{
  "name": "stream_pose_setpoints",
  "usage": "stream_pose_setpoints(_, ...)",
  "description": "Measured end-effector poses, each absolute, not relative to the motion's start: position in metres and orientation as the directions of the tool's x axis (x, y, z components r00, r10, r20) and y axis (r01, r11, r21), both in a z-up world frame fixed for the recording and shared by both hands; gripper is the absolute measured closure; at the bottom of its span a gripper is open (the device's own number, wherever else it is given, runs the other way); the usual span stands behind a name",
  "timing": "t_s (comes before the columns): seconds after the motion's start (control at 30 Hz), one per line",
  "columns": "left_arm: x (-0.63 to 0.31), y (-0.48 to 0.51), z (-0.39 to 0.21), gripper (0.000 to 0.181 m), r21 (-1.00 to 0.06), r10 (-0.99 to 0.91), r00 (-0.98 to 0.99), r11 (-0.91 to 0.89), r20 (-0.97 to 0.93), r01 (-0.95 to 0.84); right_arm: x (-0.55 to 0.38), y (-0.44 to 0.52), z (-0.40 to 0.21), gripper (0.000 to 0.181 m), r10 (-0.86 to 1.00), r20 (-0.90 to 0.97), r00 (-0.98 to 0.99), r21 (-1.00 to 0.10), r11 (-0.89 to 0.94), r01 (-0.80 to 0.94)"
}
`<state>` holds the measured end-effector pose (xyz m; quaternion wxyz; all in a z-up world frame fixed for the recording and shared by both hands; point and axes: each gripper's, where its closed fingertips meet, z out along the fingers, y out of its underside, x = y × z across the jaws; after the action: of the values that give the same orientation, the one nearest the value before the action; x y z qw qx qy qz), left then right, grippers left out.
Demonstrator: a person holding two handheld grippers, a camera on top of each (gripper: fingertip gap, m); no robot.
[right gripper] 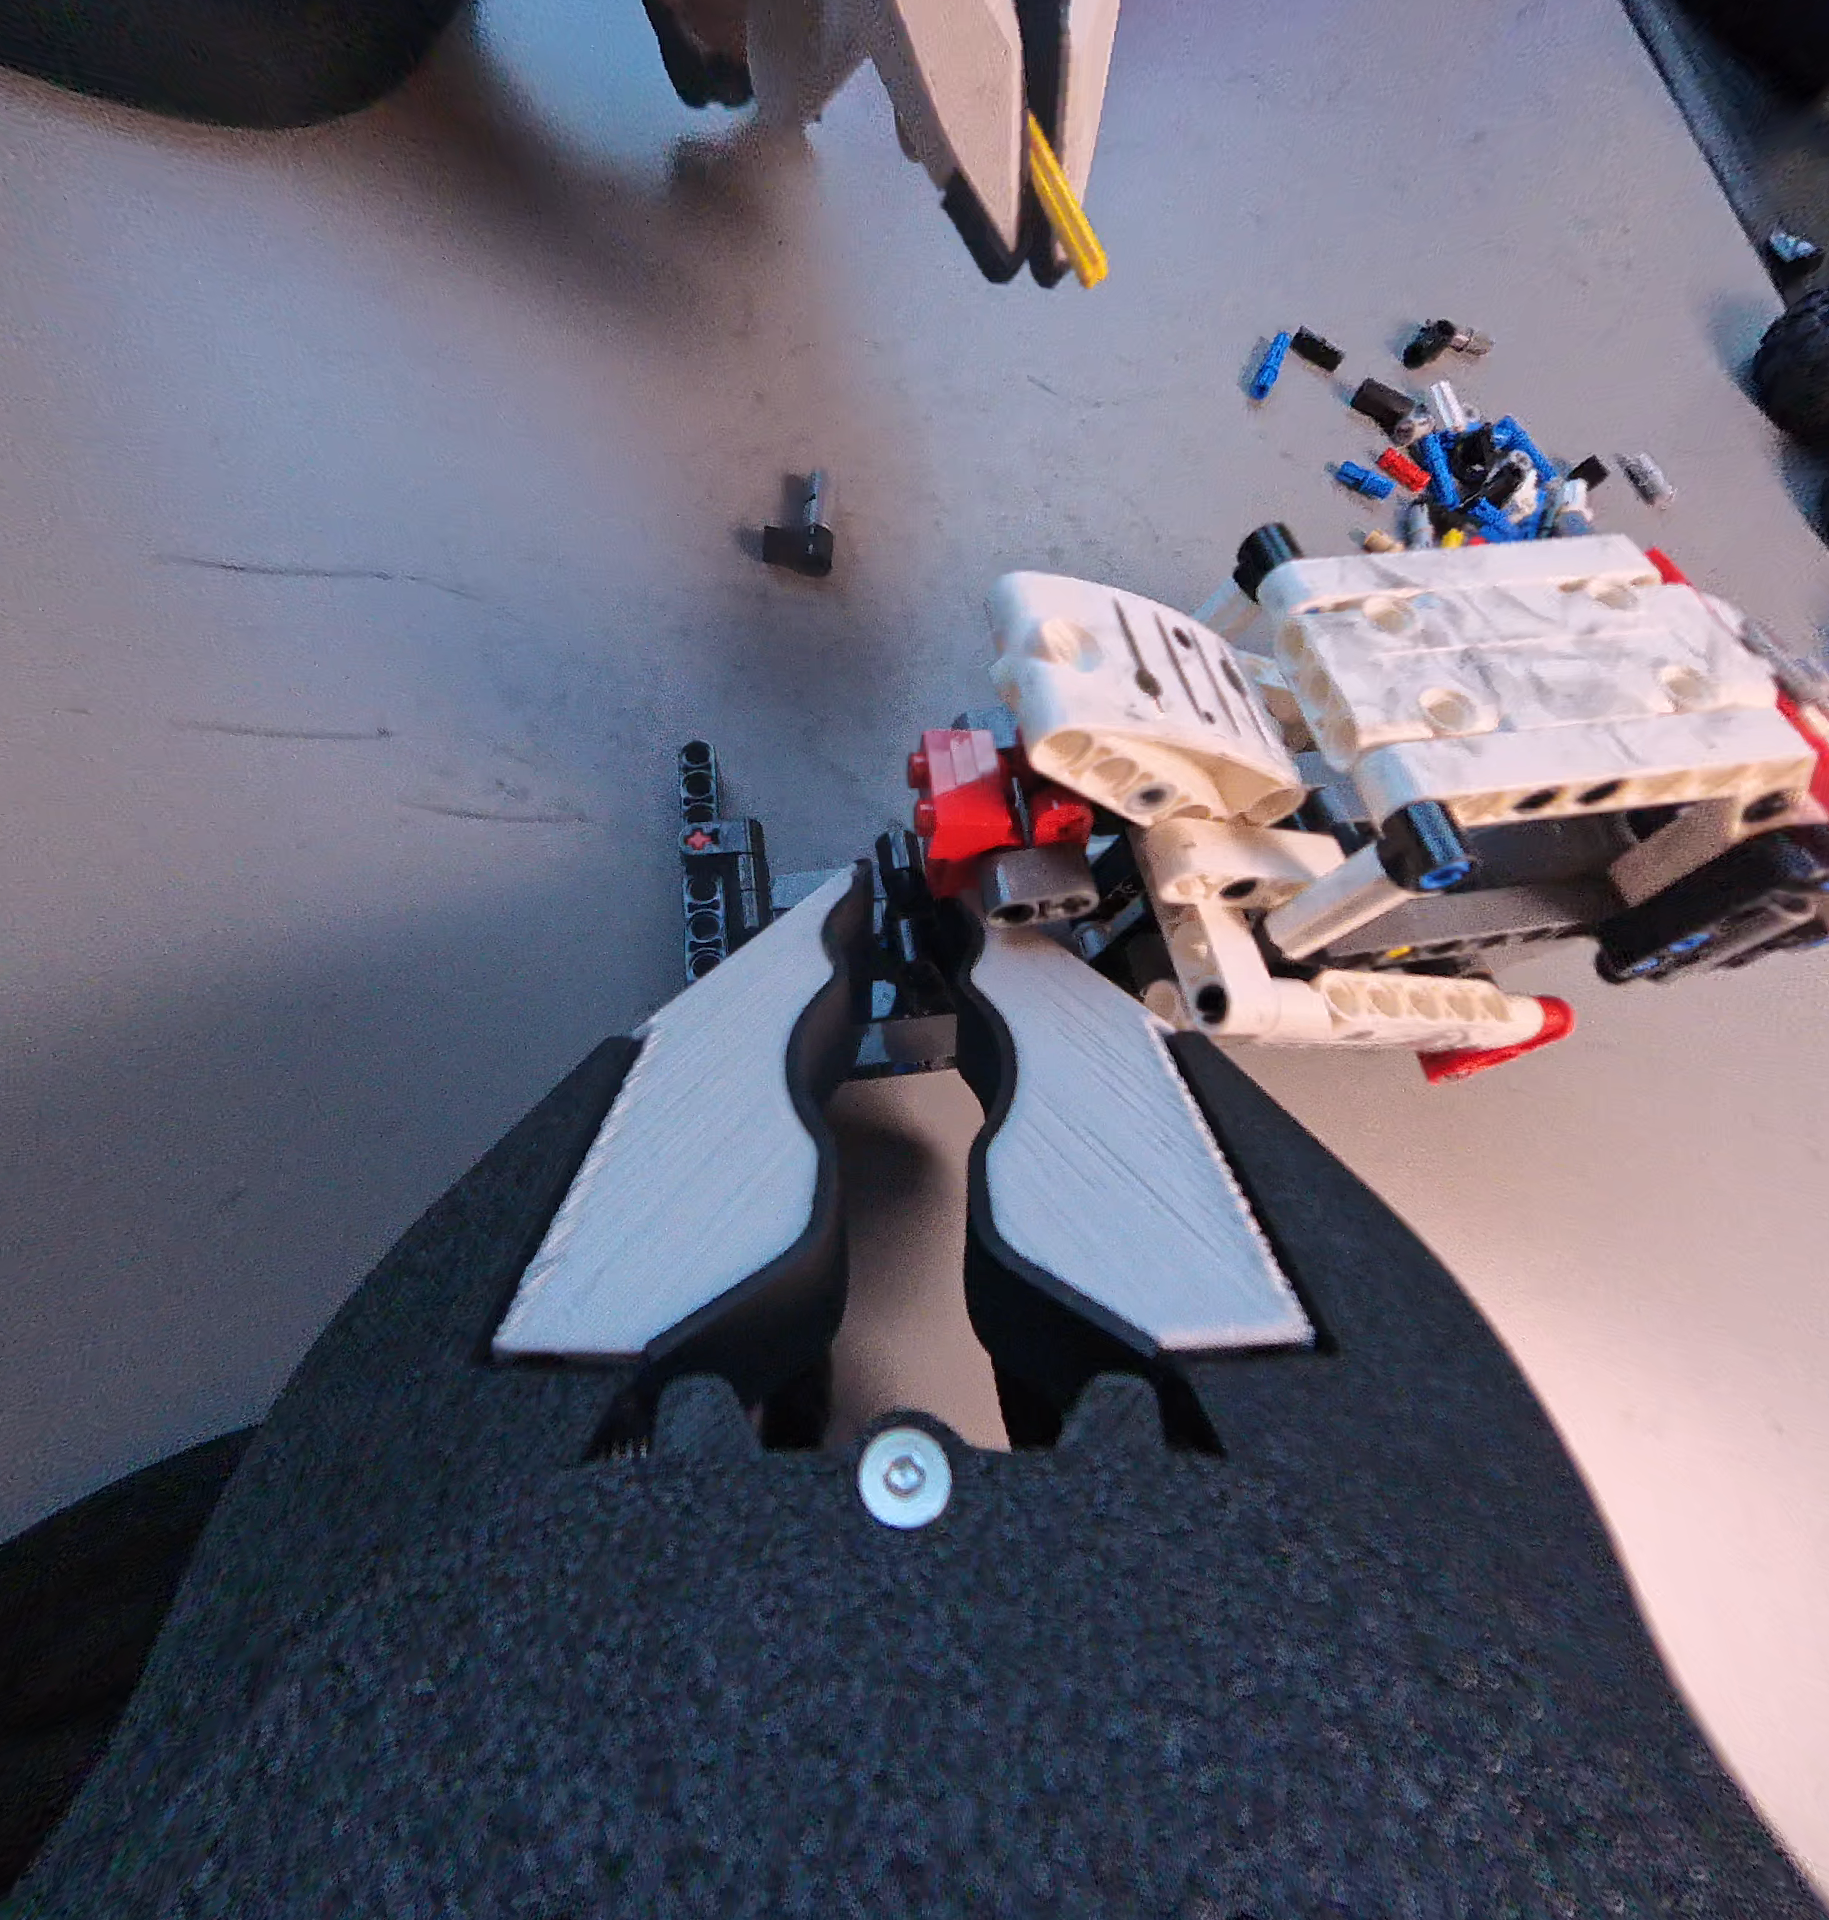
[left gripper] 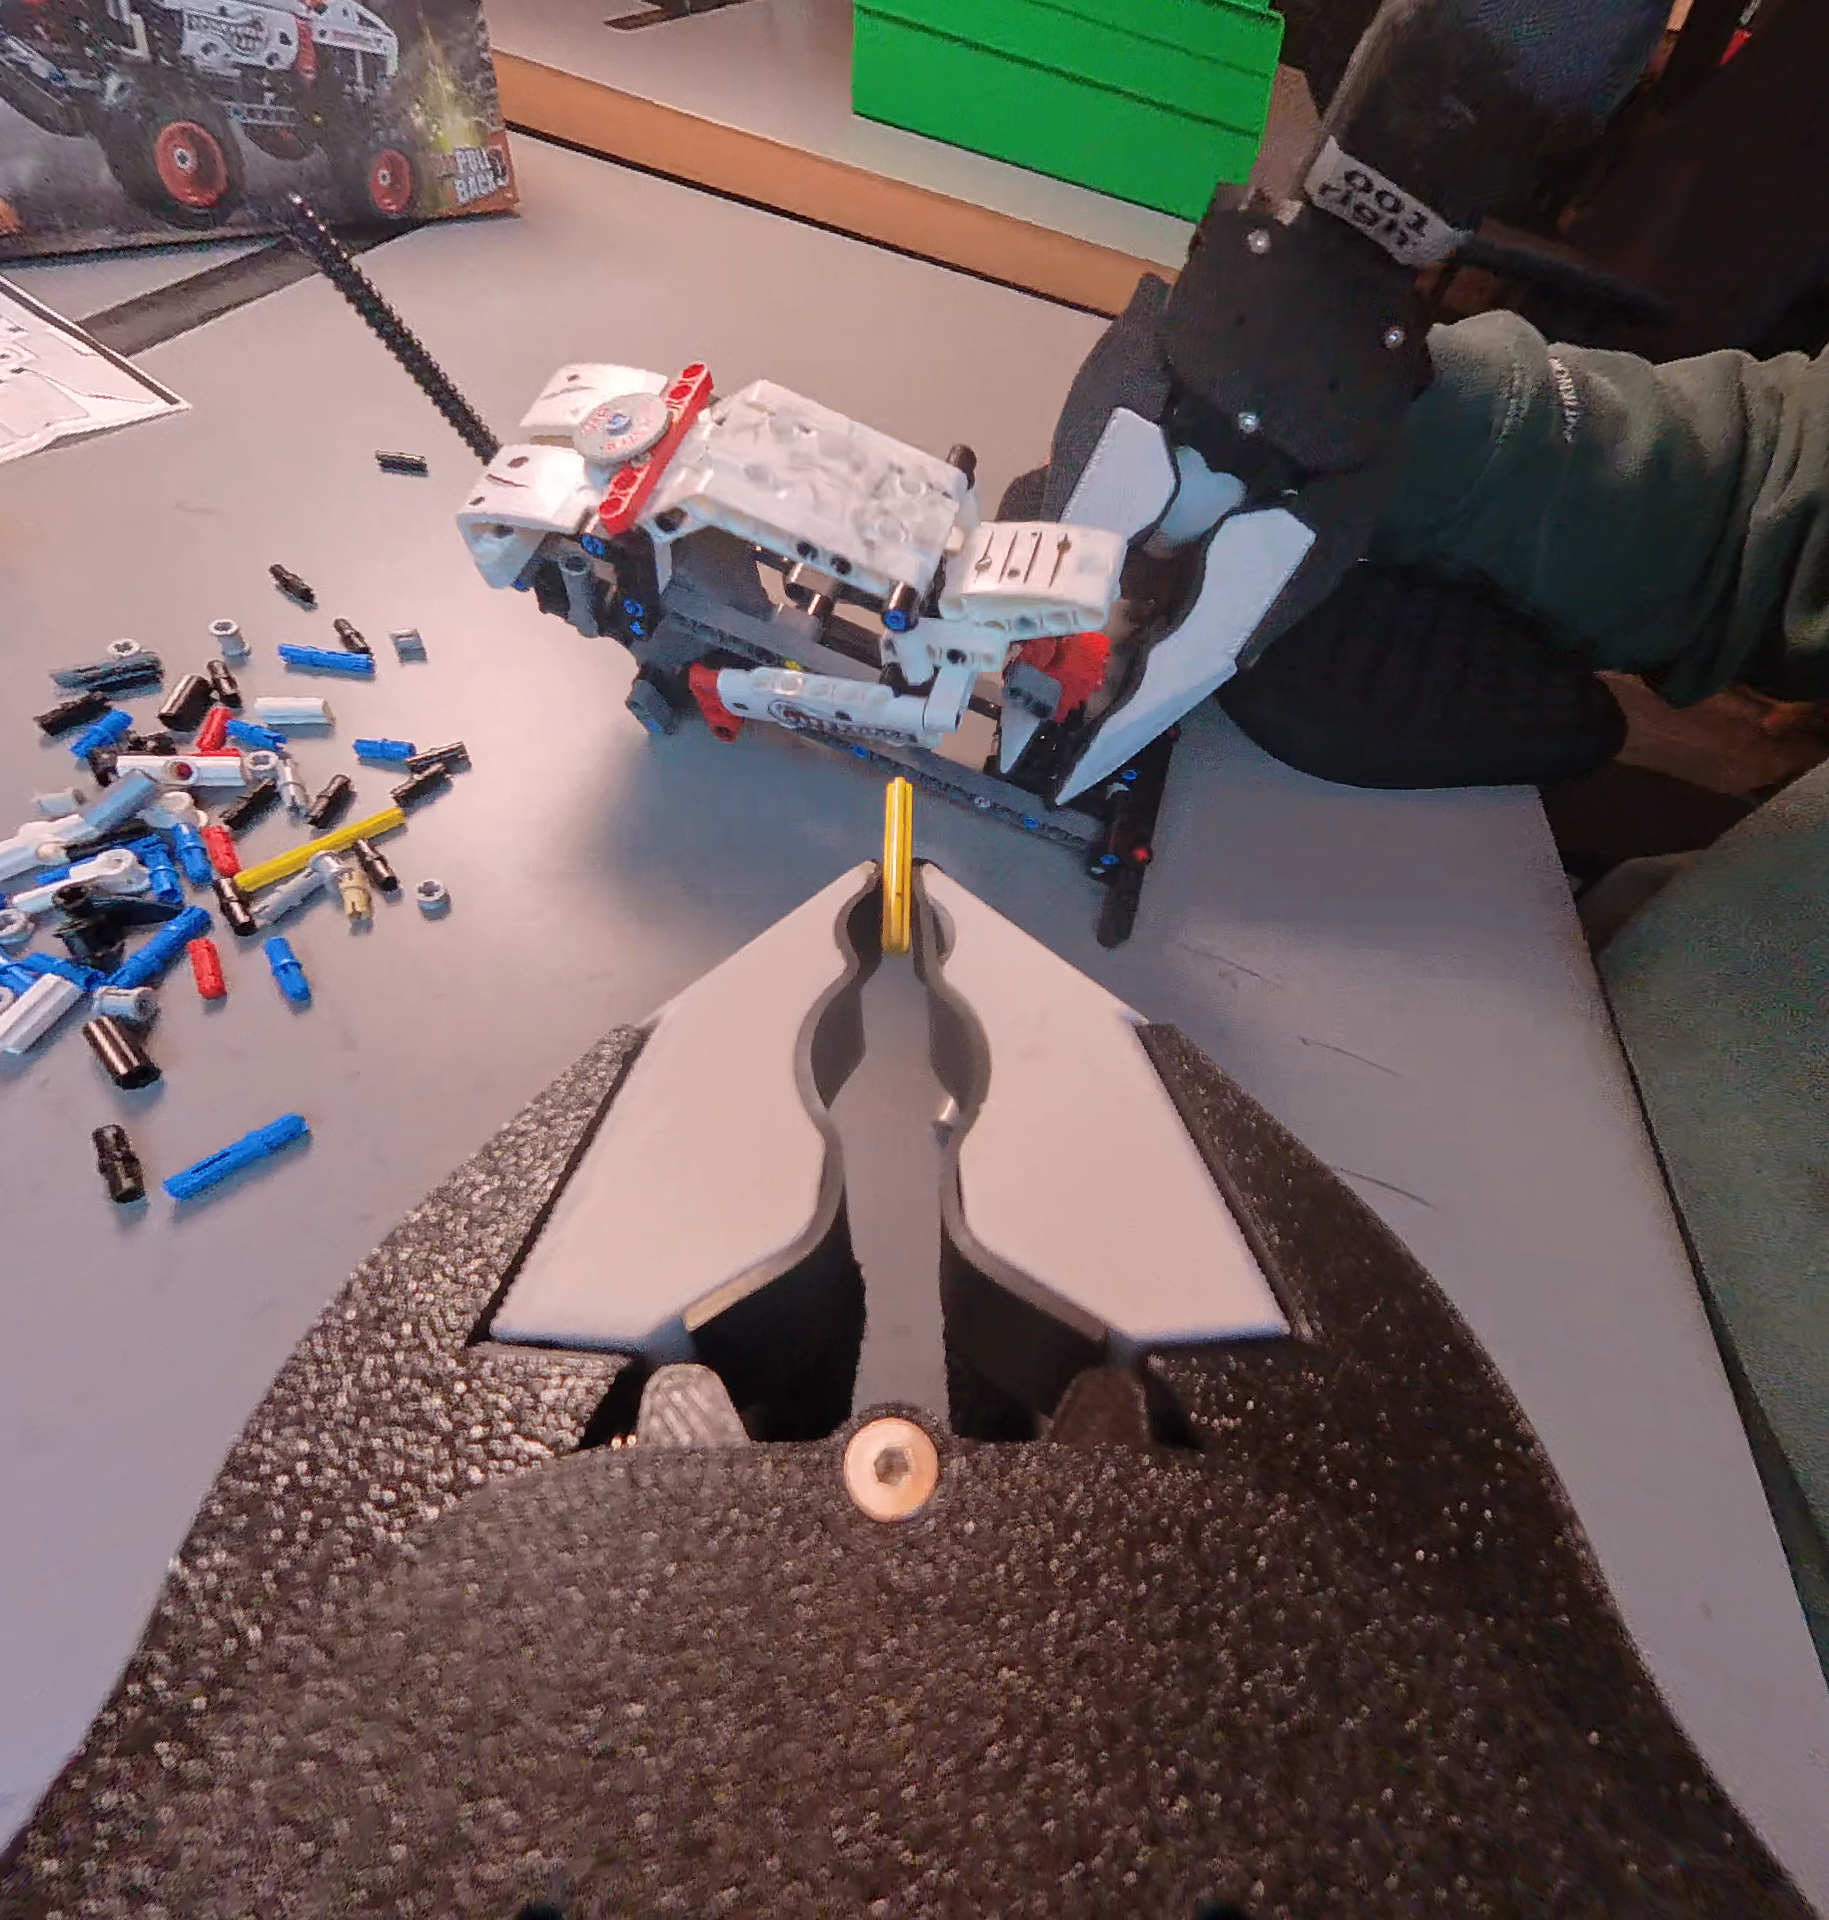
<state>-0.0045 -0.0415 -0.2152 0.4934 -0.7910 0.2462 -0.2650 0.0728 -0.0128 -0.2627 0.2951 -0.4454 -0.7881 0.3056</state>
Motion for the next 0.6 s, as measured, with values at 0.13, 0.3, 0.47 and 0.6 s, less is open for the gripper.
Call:
stream_pose_setpoints(0.13, -0.019, -0.035, -0.217, 0.177, -0.917, -0.594, 0.795, -0.375, 0.124, -0.137, 0.087, -0.012, -0.259, 0.17, 0.886, 0.183, -0.426, -0.709, 0.419, 0.567)
stream_pose_setpoints(0.3, -0.027, -0.029, -0.215, 0.177, -0.923, -0.554, 0.828, -0.36, 0.093, -0.138, 0.11, -0.019, -0.252, 0.159, 0.913, 0.081, -0.401, -0.696, 0.34, 0.633)
stream_pose_setpoints(0.47, -0.034, -0.016, -0.217, 0.177, -0.92, -0.522, 0.85, -0.363, 0.07, -0.146, 0.105, -0.024, -0.239, 0.154, 0.916, -0.009, -0.401, -0.765, 0.252, 0.593)
stream_pose_setpoints(0.6, -0.038, -0.011, -0.221, 0.177, -0.915, -0.499, 0.864, -0.375, 0.063, -0.149, 0.094, -0.018, -0.232, 0.16, 0.906, -0.07, -0.417, -0.824, 0.183, 0.536)
